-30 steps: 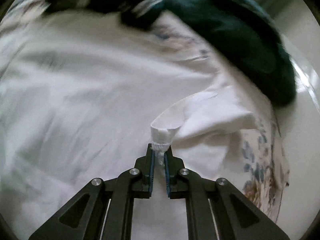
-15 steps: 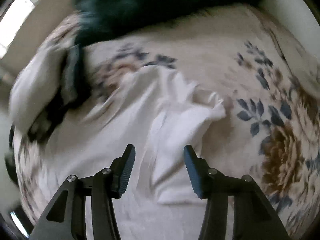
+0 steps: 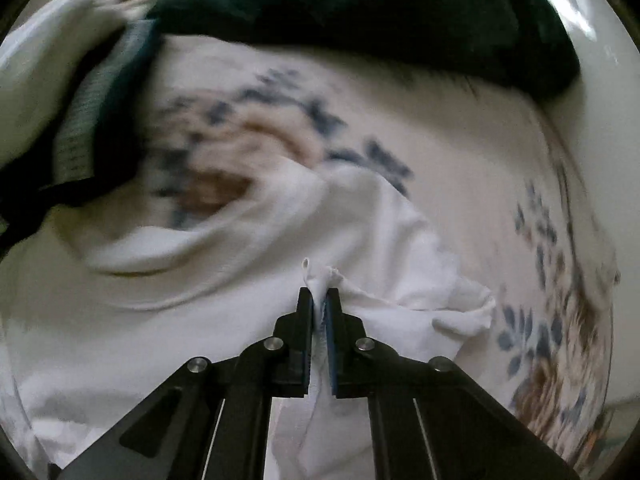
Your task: Fold small clothes
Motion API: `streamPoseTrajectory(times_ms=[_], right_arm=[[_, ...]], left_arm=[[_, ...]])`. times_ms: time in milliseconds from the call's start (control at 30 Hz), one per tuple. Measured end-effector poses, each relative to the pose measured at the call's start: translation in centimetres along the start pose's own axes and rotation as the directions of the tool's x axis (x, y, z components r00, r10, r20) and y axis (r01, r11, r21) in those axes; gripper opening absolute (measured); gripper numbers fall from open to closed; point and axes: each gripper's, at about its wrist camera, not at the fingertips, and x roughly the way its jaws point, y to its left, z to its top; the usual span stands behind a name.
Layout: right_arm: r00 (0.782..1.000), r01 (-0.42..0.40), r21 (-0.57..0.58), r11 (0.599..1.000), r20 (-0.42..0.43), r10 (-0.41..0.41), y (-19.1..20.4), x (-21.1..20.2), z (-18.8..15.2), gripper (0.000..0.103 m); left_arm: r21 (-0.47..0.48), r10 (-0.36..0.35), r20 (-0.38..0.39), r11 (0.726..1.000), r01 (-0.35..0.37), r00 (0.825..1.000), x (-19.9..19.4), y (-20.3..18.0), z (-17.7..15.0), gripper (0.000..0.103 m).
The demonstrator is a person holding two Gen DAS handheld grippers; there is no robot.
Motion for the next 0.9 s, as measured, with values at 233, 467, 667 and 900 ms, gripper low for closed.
streamPoseTrajectory(times_ms=[233, 467, 667, 900], right_arm=[[0.96, -0.279, -0.057, 0.959, -0.056, 0.276, 2.1, -2.0, -1.9, 0.056], [0.951, -0.304, 0.258, 0.917, 0.031, 0.307, -6.0, -6.2, -8.2, 0.057], [0.922, -0.367, 0.236, 0.9, -0.037, 0.386, -4.6, -2.3, -11.2, 0.057], [0.97, -0.243, 0.005, 0.97, 0.006, 0.242, 0.5, -2.8, -10.9, 0.056]], left_arm=[[-0.058, -0.009, -0.002, 0.998, 0.009, 1.0, 0.3, 2.7, -0.5, 0.103], [-0.218, -0.001, -0.035, 0.976, -0.007, 0.999, 0.3, 9.0, -2.8, 0.103], [-0.371, -0.014, -0.141, 0.928, -0.04, 0.99, 2.8, 14.3, -5.3, 0.103], [-0.366, 0.017, -0.136, 0.928, -0.066, 0.991, 3.6, 15.4, -5.5, 0.103]])
